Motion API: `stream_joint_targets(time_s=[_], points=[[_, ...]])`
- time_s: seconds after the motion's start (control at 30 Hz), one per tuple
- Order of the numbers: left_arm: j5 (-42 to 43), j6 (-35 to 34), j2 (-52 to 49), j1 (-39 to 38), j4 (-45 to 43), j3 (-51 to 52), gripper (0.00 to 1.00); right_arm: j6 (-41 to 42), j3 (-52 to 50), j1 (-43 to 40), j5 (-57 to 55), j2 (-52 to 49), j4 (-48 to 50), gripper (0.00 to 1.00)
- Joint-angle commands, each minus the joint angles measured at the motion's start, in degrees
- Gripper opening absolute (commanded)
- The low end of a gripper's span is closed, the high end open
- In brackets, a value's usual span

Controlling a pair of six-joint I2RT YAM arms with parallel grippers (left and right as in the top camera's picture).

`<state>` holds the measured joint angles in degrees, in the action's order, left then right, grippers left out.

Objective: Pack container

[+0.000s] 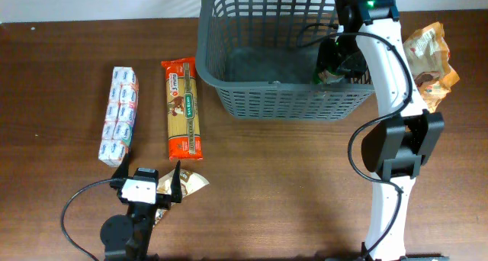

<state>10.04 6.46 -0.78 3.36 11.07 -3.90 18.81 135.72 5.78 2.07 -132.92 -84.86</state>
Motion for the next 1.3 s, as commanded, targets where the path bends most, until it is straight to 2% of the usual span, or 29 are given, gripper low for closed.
stream_joint_targets(time_s=[0.0, 0.1, 0.17, 0.33, 0.4, 0.87, 1.27], points=[[-0.4, 0.9, 0.5, -0.1, -0.2, 0.5, 0.99, -0.6, -0.1, -0.1, 0.8, 0.4, 0.2, 0.12], [-0.4, 0.9, 0.5, -0.1, -0.2, 0.5, 0.99, -0.6, -0.1, -0.1, 0.8, 0.4, 0.2, 0.18], [-0.4, 0.9, 0.5, -0.1, -0.2, 0.5, 0.99, -0.6, -0.1, -0.1, 0.8, 0.4, 0.2, 0.28], [-0.4, 0.9, 0.5, -0.1, -0.2, 0.5, 0.99, -0.7, -0.1, -0.1, 1.2, 0.4, 0.2, 0.82], [-0.4, 0.9, 0.5, -0.1, -0.2, 0.5, 0.99, -1.4, -0.1, -0.1, 2.2, 0.4, 0.2, 0.98], [-0.4, 0.9, 0.5, -0.1, -0.2, 0.5, 0.99, -4.3, 2.9, -0.1, 2.5, 0.5, -0.3, 0.99], [-0.4, 0.9, 0.5, -0.1, -0.2, 0.5, 0.99, -5.3, 29.0, -0.6, 1.5, 0.5, -7.6, 0.99]])
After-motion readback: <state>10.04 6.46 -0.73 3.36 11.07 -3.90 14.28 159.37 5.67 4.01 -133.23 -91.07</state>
